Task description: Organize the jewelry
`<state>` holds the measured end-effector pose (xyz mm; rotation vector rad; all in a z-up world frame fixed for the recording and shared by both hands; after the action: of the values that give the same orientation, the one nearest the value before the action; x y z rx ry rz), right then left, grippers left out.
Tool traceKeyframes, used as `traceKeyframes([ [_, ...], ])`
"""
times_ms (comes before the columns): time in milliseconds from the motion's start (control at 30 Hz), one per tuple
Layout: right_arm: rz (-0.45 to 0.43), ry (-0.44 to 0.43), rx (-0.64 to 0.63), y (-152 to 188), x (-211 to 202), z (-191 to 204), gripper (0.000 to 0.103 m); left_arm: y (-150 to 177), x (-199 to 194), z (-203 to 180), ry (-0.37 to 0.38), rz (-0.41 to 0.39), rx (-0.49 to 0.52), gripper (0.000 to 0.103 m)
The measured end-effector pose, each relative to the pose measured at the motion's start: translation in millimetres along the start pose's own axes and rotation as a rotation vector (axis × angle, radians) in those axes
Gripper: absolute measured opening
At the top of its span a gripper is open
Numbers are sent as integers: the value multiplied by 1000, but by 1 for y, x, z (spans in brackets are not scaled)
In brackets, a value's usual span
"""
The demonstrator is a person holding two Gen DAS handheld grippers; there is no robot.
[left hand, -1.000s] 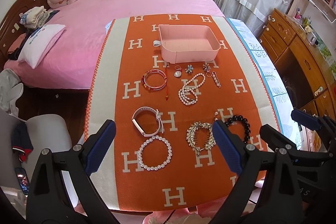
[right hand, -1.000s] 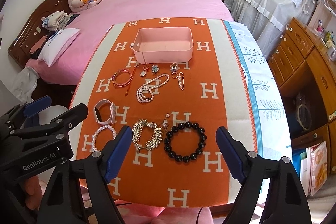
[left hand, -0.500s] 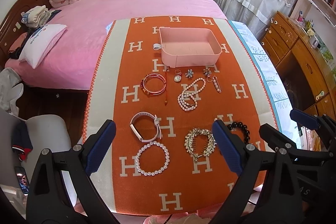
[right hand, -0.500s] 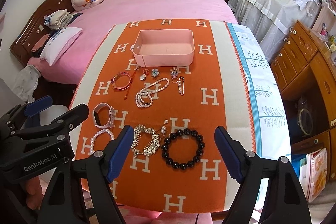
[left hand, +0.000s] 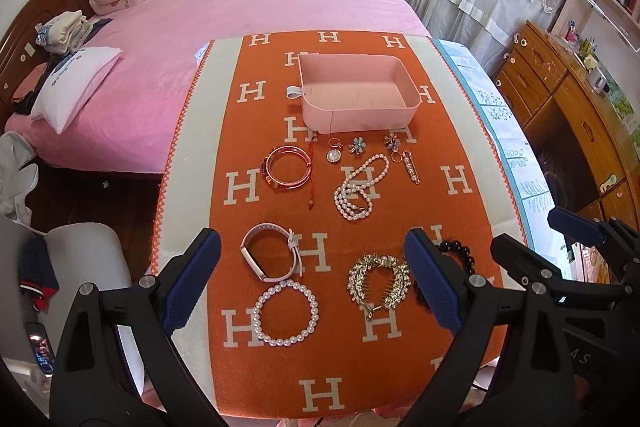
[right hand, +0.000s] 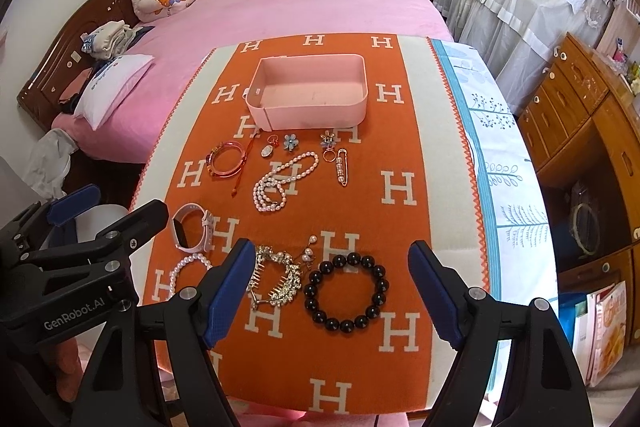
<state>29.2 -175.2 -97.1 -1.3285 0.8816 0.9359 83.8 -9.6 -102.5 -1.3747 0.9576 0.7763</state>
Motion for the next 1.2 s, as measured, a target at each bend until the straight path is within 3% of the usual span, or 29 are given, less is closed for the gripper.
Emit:
traceKeyframes([
  [233,17,-15,-23,-15,11,1,81,-11,7,7,41,-7,-49,92],
  [400,57,-42,-63,-30,29,5,81,-21,26,18,48,49,-52,92],
  [700,191,-105,-92,-58,93,15,81,-50,51,84,57,89,-206,92],
  [800,238,-122,-91,-65,120,20,81,-50,65,109,16,111,-216,91],
  [900,284,-135,-100,-69,149,27,81,-44,85,123,-21,163,-215,89],
  [1000,324,-145,-112,-70,175,37,81,-31,102,128,-13,223,-230,83],
  [1200,375,-133,-195,-65,211,67,80,-2,124,131,-32,302,-244,82],
])
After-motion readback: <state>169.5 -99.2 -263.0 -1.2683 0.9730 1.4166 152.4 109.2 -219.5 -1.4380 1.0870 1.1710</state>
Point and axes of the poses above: each gripper's, at about its wrist camera, not at the fingertips, and x roughly the way its jaws point, z to its left, y to its underside, the point moved 10 cm from there along x, roughly the way its jaws point, and after that the axes turned 5 degrees about z, right-handed, at the moved point
